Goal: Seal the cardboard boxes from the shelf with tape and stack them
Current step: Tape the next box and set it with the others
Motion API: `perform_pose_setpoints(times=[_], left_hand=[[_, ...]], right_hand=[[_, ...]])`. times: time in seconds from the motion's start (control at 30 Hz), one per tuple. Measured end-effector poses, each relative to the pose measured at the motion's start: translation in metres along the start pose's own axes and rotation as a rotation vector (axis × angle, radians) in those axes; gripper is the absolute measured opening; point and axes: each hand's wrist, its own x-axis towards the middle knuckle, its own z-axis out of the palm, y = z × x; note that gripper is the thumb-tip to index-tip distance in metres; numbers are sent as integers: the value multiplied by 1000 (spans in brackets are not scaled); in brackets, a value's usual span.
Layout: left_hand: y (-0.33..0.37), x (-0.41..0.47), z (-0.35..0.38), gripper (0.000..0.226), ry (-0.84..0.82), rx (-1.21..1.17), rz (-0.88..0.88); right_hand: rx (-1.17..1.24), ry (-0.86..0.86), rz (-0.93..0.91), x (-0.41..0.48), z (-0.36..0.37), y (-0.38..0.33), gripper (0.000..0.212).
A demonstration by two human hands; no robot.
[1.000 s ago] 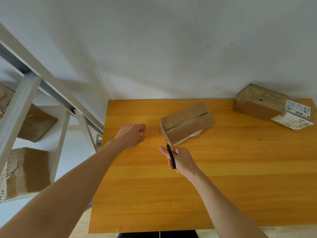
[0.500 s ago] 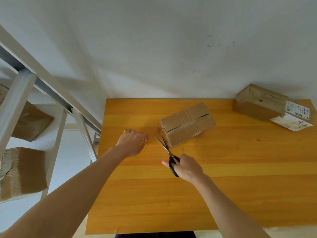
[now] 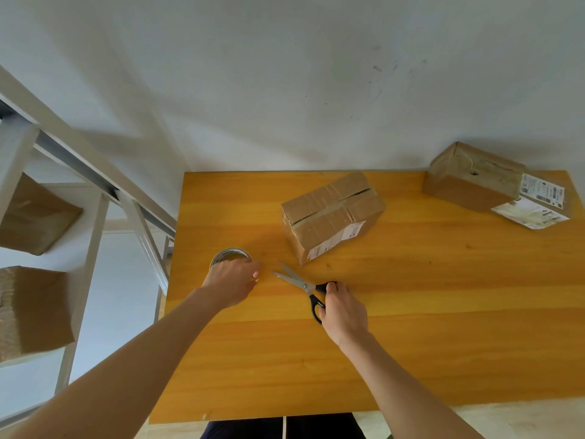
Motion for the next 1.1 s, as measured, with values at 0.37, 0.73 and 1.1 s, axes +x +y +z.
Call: perform_pose_setpoints(times=[0.37, 0.73, 1.1], left_hand=[[6, -5, 4, 29, 99, -40, -41], [33, 8, -26, 24, 517, -308, -104], [104, 33, -57, 44, 623, -317, -67]], right_hand=[[-79, -33, -74, 1, 9, 6, 17], [-44, 1, -101, -1, 11, 8, 26], [-2, 118, -256, -9, 1, 11, 25]])
